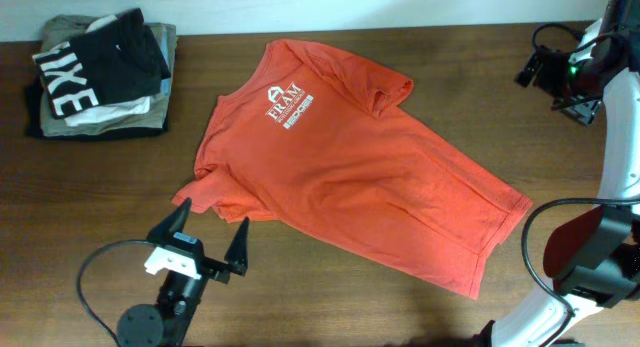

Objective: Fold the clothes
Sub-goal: 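Drag the red T-shirt leftward to the table center with the right gripper, then grasp the T-shirt's left sleeve corner with the left gripper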

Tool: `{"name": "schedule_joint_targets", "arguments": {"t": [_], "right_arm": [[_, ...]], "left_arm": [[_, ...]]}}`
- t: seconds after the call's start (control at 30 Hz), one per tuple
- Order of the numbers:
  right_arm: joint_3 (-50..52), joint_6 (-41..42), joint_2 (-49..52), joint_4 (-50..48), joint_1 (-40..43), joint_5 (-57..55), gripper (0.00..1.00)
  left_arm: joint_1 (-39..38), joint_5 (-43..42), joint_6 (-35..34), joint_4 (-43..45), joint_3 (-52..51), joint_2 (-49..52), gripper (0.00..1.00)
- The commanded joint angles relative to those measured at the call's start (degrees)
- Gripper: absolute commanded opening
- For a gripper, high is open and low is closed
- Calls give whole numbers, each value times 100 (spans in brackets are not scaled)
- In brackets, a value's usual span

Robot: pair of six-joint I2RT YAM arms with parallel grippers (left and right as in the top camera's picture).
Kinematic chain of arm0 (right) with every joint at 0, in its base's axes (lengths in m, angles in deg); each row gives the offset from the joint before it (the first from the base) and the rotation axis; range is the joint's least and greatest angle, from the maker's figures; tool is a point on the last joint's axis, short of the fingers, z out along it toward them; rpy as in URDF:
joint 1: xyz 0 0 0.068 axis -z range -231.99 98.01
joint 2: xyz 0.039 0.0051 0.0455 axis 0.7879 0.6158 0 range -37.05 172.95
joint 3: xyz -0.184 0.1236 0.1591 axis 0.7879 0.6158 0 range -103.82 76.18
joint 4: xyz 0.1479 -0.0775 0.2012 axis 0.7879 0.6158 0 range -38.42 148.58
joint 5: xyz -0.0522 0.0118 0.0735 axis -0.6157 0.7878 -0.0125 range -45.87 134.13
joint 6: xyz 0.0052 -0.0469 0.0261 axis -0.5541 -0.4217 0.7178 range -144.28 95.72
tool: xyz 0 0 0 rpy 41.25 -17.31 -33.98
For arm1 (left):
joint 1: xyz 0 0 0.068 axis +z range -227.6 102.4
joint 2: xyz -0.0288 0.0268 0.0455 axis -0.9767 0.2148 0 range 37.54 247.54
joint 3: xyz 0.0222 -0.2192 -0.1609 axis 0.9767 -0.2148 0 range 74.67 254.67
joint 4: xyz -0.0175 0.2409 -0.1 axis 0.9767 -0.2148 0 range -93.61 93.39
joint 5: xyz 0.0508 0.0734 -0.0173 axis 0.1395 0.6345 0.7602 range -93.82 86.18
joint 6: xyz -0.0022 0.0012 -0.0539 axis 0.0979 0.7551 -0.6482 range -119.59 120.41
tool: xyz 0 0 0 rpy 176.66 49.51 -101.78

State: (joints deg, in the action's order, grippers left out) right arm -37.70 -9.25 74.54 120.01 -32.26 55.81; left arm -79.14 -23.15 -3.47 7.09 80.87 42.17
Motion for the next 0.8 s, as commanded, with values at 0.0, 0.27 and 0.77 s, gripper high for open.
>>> {"name": "schedule_joint_targets", "arguments": {"t": [0.0,0.27,0.77], "right_arm": [[-76,50,-63,-4,-20,28,99],[-76,50,-63,-4,-20,28,99],[-76,50,-63,-4,-20,28,99]], "left_arm": [[-17,671,385,-1506,2009,1764,99],[1349,903,-702,-4197,5786,7208,99],[1766,1720,-1322,-4559,6043,10069,56]]}}
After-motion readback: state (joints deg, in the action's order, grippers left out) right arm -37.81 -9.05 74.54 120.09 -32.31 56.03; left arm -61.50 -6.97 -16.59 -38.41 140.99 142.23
